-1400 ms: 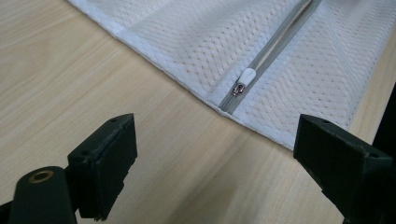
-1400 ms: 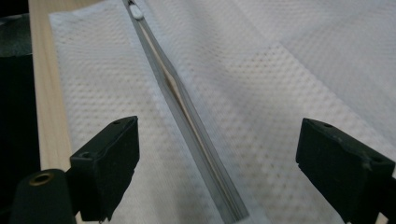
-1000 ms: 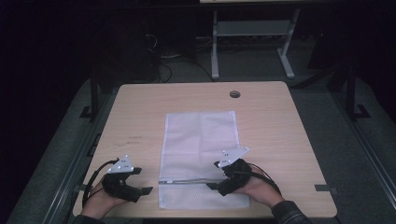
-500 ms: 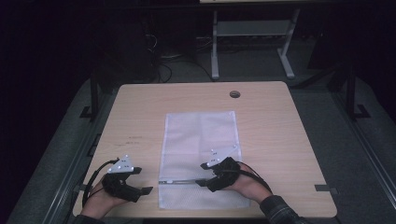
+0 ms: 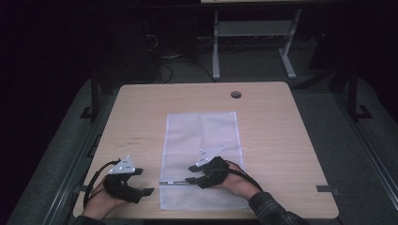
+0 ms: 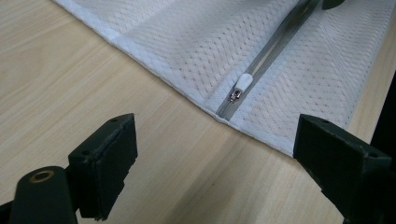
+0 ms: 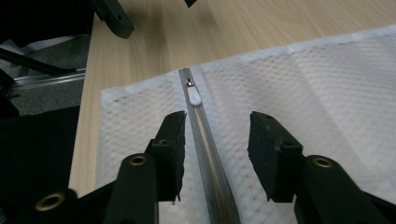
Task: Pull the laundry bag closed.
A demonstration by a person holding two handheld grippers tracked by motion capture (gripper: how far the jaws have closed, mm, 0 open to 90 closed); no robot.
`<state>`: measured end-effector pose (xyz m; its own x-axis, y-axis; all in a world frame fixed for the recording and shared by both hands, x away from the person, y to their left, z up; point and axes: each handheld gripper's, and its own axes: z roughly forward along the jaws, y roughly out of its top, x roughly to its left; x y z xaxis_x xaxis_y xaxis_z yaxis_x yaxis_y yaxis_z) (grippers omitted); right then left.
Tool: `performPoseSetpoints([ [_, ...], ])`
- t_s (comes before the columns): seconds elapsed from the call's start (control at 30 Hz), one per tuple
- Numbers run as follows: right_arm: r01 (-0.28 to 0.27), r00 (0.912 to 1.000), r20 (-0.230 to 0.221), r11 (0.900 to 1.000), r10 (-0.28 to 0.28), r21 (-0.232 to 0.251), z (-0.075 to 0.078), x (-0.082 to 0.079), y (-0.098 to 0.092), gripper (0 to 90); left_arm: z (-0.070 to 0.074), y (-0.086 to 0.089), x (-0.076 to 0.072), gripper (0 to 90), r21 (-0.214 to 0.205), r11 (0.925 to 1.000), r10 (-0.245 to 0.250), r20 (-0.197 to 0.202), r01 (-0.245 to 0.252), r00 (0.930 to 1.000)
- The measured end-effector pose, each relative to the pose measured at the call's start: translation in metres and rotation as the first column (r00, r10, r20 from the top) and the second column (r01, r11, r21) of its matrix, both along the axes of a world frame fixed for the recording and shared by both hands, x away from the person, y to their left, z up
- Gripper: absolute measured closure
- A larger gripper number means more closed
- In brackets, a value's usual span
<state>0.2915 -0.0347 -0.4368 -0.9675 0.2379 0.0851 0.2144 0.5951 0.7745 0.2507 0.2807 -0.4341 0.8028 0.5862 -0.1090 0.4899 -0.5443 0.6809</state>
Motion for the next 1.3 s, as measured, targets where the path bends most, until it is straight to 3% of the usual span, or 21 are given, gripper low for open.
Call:
performPoseSetpoints([
  [0.23,-0.044,0.999,-0.006,0.999,0.044,0.004,-0.003,0.004,0.016,66.2,0.0,0.0,0.0,13.1,-0.001,1.0,0.001,-0.003,-0.001,1.0],
  [0.73,-0.095,0.9954,-0.013,0.9954,0.095,-0.016,-0.02,0.01,0.051,69.5,-0.001,-0.002,0.001,13.1,-0.002,1.0,-0.008,-0.006,0.008,1.0],
  [1.3,-0.124,0.9923,-0.002,0.9911,0.124,-0.049,-0.036,0.012,0.073,71.6,-0.001,-0.005,0.002,13.2,0.001,0.9999,-0.015,-0.01,0.016,0.9998],
])
